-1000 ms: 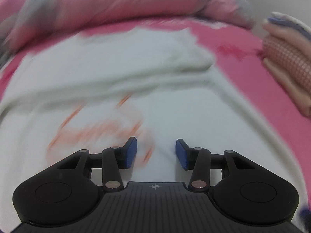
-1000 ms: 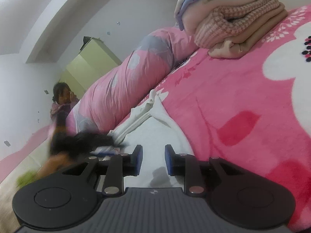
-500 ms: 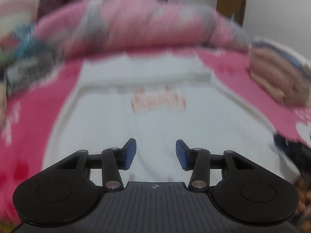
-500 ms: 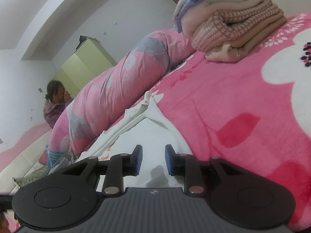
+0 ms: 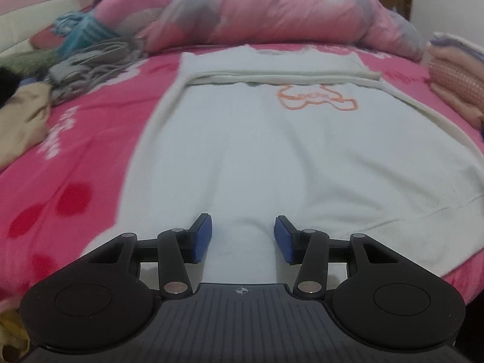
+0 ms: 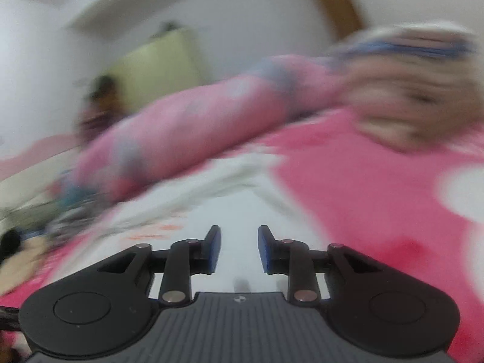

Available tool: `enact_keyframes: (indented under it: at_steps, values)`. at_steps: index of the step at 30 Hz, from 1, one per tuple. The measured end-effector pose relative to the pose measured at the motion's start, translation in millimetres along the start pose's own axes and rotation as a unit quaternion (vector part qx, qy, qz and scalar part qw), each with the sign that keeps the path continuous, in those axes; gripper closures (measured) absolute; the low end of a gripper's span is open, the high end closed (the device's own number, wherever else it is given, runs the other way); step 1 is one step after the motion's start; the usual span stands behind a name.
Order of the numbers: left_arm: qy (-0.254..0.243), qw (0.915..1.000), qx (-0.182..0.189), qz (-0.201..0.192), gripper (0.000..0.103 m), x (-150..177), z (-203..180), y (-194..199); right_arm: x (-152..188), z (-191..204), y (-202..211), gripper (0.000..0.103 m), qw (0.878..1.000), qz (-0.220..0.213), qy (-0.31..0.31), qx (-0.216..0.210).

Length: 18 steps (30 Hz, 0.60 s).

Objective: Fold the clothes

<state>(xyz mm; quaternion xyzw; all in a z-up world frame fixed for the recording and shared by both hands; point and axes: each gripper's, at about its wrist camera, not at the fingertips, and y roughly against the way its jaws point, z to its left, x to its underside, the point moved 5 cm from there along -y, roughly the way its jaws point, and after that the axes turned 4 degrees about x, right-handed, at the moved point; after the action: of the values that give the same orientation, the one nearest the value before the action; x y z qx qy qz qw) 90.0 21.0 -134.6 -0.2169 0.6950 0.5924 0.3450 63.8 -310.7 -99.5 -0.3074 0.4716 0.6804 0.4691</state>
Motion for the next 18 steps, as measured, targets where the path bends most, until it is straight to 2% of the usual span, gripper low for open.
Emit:
enact_keyframes:
  at_steps: [2,4,7,12,13,15,18]
  values:
    - [0.014,0.9999,-0.001,-0.001,0.056,-1,5,0,-8,33,-35,0.066,0.998,0.041,0.024,-0.038]
    - [0.014,0.9999,-0.007,-0.002,0.056,-1,8,0,-7,61,-74,0.067,0.994,0.077,0.045,-0.060]
    - [0.005,0.9999,-0.015,-0.006,0.056,4,12,6,18,101,-117,0.070,0.985,0.135,0.086,-0.070]
    - [-0.002,0.9997,-0.010,-0.022,0.056,16,35,25,77,142,-74,0.070,0.960,0.164,0.208,-0.091]
    - [-0.001,0.9996,-0.004,-0.026,0.056,18,41,28,81,145,-59,0.070,0.955,0.175,0.214,-0.105]
    - [0.005,0.9993,0.013,-0.036,0.056,22,50,32,70,148,-42,0.071,0.947,0.199,0.216,-0.126]
    - [0.009,0.9983,0.029,-0.049,0.056,25,54,34,27,167,-53,0.071,0.955,0.166,0.218,-0.112]
